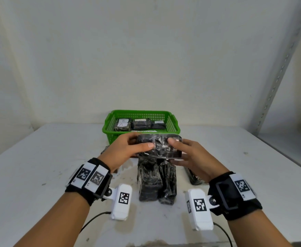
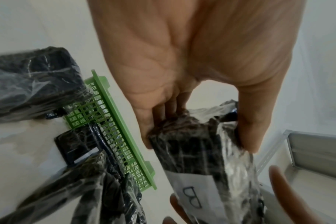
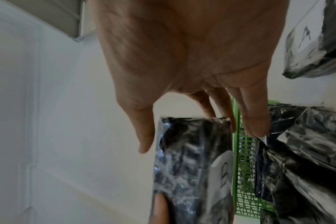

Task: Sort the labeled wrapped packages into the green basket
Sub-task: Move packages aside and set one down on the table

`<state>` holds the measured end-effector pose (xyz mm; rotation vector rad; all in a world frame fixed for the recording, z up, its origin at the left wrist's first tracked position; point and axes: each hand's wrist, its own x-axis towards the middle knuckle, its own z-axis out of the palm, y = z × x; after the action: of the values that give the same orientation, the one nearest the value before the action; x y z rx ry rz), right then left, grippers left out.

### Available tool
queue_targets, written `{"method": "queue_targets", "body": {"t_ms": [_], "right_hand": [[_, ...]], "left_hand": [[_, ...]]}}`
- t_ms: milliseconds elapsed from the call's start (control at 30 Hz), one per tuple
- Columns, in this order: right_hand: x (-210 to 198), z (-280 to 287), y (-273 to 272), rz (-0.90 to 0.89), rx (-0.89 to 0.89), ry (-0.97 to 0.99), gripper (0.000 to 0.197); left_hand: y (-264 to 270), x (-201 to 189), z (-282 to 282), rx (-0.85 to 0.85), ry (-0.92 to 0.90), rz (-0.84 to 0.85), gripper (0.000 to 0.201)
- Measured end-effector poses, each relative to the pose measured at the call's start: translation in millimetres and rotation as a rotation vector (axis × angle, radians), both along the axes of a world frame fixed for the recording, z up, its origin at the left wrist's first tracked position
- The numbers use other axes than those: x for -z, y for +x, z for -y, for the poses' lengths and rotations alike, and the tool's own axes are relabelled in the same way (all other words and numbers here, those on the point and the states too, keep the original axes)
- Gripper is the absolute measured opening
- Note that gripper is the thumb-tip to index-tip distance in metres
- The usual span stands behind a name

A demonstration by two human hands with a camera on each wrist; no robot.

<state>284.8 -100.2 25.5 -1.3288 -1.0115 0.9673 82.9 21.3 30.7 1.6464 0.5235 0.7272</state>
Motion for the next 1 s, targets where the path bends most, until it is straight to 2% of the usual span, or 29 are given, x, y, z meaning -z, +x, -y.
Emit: {"method": "queue_targets", "body": {"t_ms": [133,233,333,433,600,667,767,800,933,1000], "right_hand": [[-3,5,-2,-0.061,-0.01,-0.055,0.064],[3,5,-1,-0.069,0.003,-0.027,0.066],[10,5,2,-0.141,-0.001,0.028,0.065],[17,1,5,-0.135,0.014,0.058,0.077],[22,-2,8,-0.1,0.022,0.044,0.1],[21,-1,6,-0.045,0.017,0.038,0.094],[19,1,4,0.003,0.034,0.054,0.079],[18,2,3,0.003,0.039,0.056,0.078],[17,2,5,0.012,0.042,0.023,0.097],[16,4,5,0.003,-0.004,0.008,0.083]], "left_hand": [[-3,4,2,-0.045,0.189,-0.037,0.066],[-5,5,8,-0.008,0.237,-0.043,0.073],[-5,6,12,0.06,0.187,-0.05,0.081],[0,7,14,0.047,-0.001,-0.032,0.082],[3,12,11,-0.035,0.058,-0.088,0.054],[2,11,12,-0.01,0.084,-0.103,0.052],[4,11,13,0.016,0.054,-0.083,0.063],[4,11,14,0.022,0.031,-0.075,0.066],[4,10,13,0.001,0.043,-0.069,0.06],[3,9,11,-0.013,-0.017,-0.032,0.058]]}}
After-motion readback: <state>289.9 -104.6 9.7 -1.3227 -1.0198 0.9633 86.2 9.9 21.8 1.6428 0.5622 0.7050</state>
